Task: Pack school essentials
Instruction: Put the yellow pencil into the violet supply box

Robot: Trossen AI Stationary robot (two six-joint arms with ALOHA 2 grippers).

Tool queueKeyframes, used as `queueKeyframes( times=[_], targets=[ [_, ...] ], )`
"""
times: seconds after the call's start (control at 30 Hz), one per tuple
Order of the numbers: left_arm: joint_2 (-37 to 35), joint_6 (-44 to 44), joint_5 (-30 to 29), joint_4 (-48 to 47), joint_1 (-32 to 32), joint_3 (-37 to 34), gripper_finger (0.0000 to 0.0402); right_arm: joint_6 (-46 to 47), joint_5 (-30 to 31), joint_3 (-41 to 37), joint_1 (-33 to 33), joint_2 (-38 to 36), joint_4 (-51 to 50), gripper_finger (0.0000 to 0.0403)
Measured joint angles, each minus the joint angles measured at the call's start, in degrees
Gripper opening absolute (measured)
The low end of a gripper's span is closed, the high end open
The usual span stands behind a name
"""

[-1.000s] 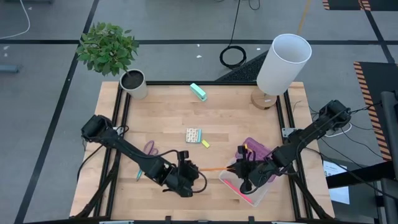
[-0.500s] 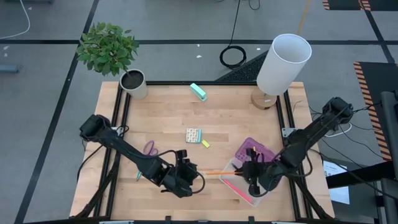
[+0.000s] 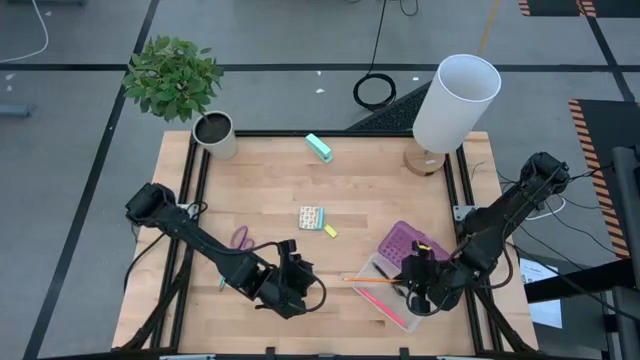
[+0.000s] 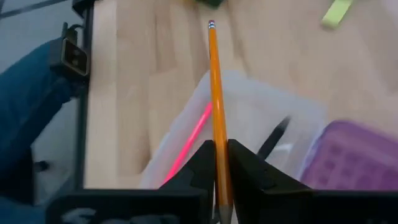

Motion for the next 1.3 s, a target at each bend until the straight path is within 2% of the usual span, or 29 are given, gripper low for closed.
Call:
queueKeyframes(
  times=[0.23, 0.43, 0.73, 1.3],
  targets=[
    [0.0, 0.22, -0.02, -0.56, 0.62, 0.0, 0.0189, 3.62, -6.36, 0.0, 2.26, -0.01, -0.54, 0.0024],
    [0.0, 0.14, -0.02, -0.56, 0.96, 0.0, 0.0189, 7.25, -6.21, 0.0, 3.62, -1.52, -3.3, 0.0024],
    [0.0, -0.96, 0.0, -0.54, 0.94, 0.0, 0.0189, 14.38, -3.22, 0.02, 3.67, -2.57, -13.09, 0.0025],
    [0.0, -1.31, 0.0, -0.21, 0.94, 0.0, 0.0189, 15.1, -3.38, 0.02, 3.67, -0.93, -9.66, 0.0025]
  ],
)
